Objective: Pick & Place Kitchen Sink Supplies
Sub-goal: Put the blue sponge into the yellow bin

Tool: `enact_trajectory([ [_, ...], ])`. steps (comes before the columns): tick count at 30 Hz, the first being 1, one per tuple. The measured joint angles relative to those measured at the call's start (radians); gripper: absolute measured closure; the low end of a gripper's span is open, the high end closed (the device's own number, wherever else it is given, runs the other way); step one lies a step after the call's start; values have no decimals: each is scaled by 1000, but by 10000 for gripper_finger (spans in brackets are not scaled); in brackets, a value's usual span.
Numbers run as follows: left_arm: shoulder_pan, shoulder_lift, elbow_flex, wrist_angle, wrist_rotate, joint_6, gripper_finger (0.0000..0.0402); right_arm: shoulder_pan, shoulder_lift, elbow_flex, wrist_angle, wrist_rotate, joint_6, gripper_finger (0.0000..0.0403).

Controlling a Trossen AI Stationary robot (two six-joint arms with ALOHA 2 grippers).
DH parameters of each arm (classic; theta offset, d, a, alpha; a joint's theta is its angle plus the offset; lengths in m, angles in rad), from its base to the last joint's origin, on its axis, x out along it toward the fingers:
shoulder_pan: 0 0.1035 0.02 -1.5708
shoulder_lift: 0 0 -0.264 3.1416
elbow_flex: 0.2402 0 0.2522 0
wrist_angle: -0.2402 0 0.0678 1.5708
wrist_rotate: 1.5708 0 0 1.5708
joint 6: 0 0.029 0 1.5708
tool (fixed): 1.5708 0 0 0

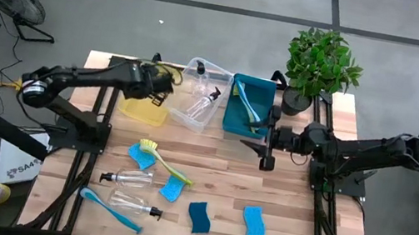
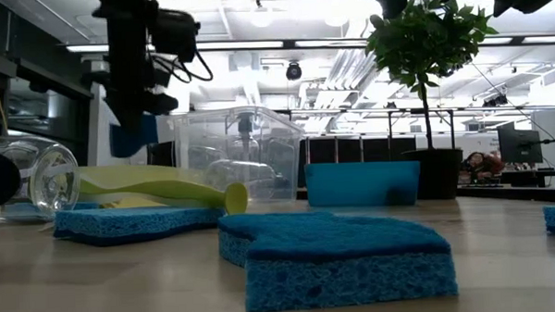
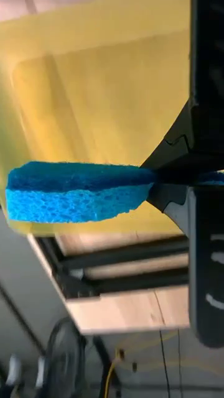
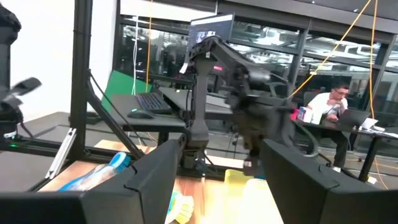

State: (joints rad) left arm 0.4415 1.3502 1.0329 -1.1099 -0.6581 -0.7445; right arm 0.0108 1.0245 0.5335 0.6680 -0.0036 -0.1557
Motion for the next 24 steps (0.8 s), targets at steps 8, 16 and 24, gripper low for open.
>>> enact_trajectory([
  [8, 228, 0, -4, 162, 260, 225, 400, 12, 0, 0, -50, 0, -2, 179],
  [16, 284, 14, -4, 217, 396, 240, 381, 12, 0, 0, -74, 1, -8, 179],
  [24, 227, 100, -5, 308, 442, 210, 377, 12, 0, 0, -96, 1, -2, 179],
])
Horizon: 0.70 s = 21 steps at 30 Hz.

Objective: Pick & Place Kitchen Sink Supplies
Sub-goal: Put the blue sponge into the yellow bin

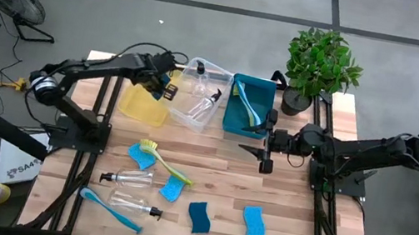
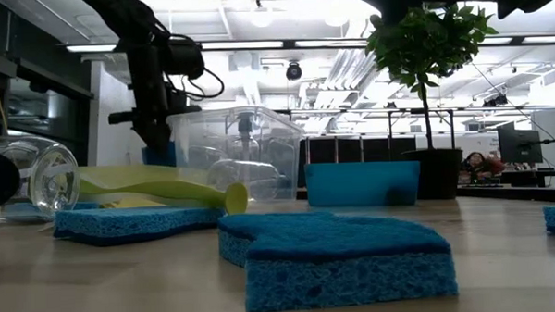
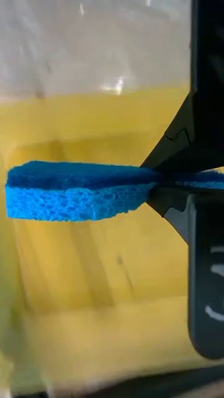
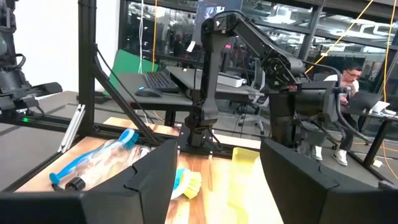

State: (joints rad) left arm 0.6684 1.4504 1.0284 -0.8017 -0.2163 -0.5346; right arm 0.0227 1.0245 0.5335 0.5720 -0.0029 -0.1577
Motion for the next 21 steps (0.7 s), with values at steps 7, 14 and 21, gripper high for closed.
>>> enact_trajectory([
  [7, -30, 44, 1, 60, 16, -15, 376, 0, 0, 0, -8, 0, 0, 179],
  [14, -42, 52, 0, 97, 97, 1, 376, 0, 0, 0, -8, 0, 1, 179],
  [21, -42, 52, 0, 97, 109, 11, 341, 0, 0, 0, -13, 0, 1, 179],
])
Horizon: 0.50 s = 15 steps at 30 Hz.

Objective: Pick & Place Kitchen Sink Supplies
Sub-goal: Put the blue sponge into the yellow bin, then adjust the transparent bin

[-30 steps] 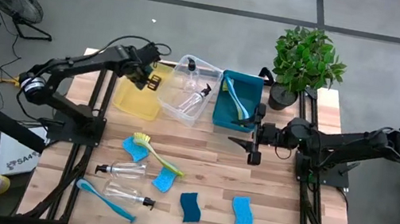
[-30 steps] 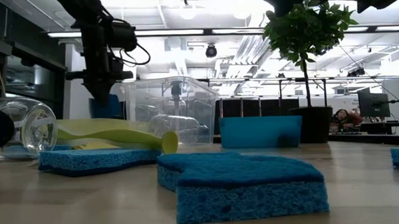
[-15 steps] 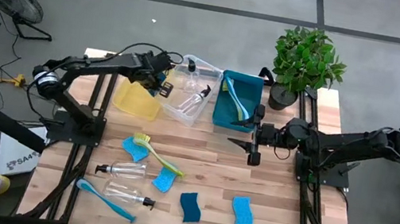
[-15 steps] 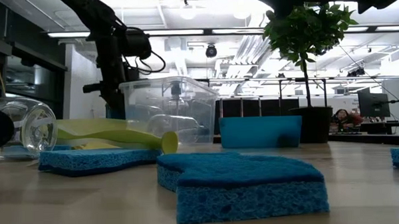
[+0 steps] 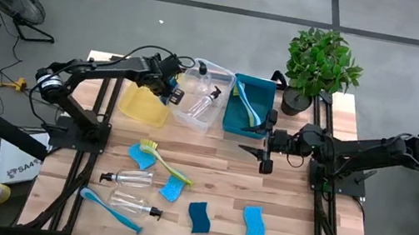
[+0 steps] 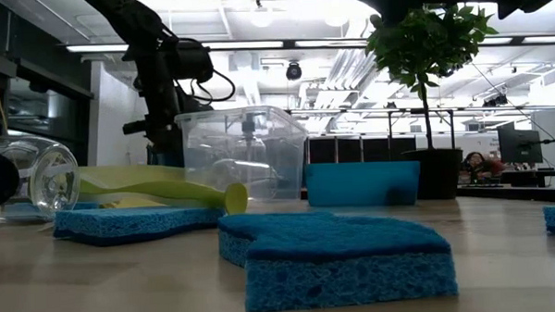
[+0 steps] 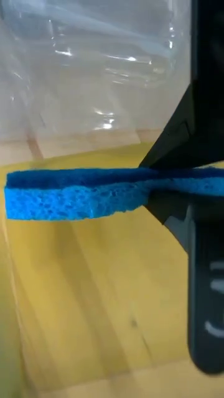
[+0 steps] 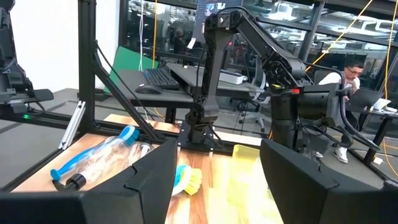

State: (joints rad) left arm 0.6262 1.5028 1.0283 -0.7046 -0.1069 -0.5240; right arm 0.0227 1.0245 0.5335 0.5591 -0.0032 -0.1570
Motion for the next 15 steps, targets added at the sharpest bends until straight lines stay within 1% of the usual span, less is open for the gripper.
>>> enact_trajectory([
  [8, 2, -4, 1, 4, 7, -2, 224, 0, 0, 0, -3, 0, 0, 179],
  [11, 2, -16, 0, -3, 0, 6, 203, 0, 0, 0, -9, 0, 2, 179],
  [15, 2, -53, 0, -3, -15, 23, 199, 0, 0, 0, -25, 0, 3, 179],
])
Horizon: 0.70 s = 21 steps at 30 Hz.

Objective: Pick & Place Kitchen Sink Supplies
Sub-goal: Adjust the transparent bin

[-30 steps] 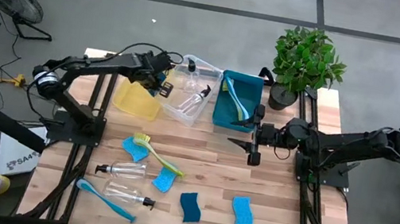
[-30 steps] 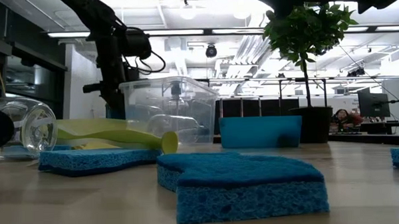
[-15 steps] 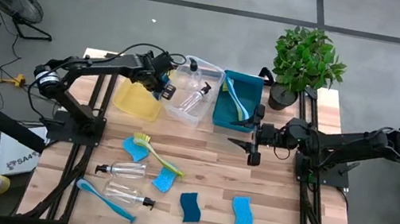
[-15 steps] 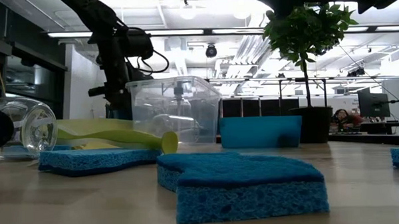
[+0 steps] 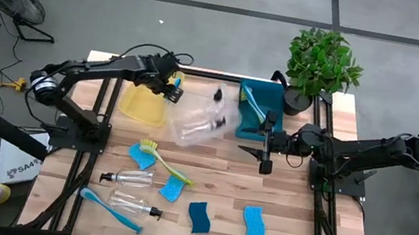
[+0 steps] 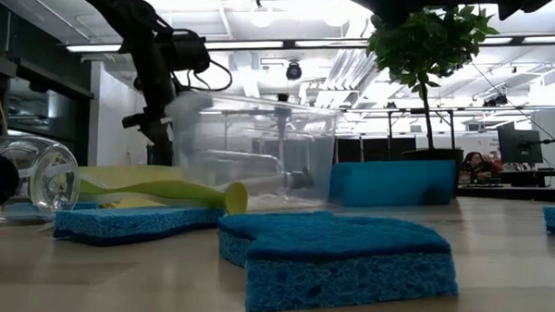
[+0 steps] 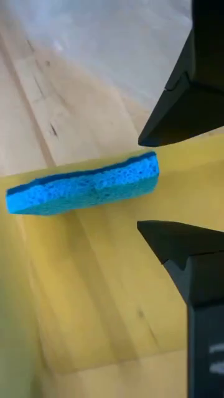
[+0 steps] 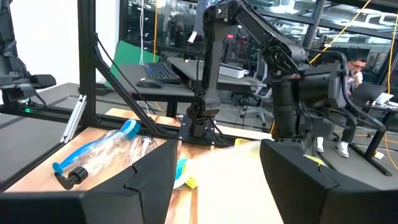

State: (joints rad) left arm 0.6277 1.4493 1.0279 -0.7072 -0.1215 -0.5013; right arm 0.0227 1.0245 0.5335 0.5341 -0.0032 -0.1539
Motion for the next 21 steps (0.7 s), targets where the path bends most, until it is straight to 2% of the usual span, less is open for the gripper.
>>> enact_trajectory([
  [6, 0, -40, 0, 2, -1, 1, 206, 0, 0, 0, 1, 0, -1, 179],
  [21, 0, -45, 0, 3, -21, 0, 207, 0, 0, 0, 1, 0, -1, 179],
])
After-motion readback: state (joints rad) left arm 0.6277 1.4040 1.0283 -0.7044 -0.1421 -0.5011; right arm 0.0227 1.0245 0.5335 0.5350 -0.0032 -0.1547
